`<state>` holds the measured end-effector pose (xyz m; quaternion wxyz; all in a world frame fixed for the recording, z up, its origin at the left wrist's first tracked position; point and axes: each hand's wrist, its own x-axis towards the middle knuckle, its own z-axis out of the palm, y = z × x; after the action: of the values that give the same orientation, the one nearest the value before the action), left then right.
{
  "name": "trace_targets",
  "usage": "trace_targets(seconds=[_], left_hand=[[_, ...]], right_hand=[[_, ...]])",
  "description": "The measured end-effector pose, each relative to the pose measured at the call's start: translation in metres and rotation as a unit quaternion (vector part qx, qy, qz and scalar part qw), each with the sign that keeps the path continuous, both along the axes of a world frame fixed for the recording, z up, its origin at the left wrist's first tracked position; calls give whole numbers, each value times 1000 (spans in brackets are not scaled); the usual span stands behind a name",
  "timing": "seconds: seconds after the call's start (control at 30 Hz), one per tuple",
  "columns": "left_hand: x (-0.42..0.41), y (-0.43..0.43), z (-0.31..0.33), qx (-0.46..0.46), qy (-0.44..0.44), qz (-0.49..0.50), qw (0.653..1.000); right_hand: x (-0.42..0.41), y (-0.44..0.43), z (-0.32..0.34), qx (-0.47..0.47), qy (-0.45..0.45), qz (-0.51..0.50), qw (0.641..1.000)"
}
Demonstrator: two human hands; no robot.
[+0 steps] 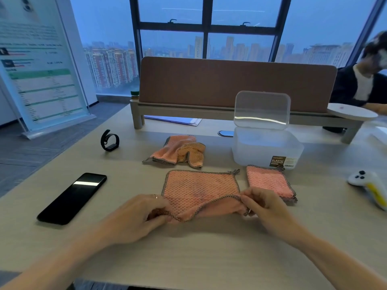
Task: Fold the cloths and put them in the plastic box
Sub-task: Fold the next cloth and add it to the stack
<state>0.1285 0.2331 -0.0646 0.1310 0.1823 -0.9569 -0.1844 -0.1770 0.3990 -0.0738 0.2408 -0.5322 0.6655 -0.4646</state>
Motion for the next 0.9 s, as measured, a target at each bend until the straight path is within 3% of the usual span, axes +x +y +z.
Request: trace_targets(seconds=[0.13,0.23,0.33,0.43,0.5,0.6,0.8,0.9], left_hand=[[-4,-10,11,95,88,81,988],[-16,-26,32,176,198,141,954],[-37,-54,40,224,214,202,929],[-58,-83,20,140,120,244,952],[-70,-90,2,76,72,268,958],[-78,-92,-14,32,75,283,956],[-80,-98,-9,13,125,280,952],[-85,-102,-8,11,125,283,951]], right_hand=[[-7,-15,11,11,-22,-28,999],[-17,-30,29,29,-37,-35,998],[-27,-53,45,52,4,-46,998],[-29,-78,45,83,149,-74,983],[-25,-90,36,128,196,-78,969],[-21,-96,19,162,225,-90,957],[-30,-96,16,82,248,-148,954],[-32,-98,15,88,250,-153,952]])
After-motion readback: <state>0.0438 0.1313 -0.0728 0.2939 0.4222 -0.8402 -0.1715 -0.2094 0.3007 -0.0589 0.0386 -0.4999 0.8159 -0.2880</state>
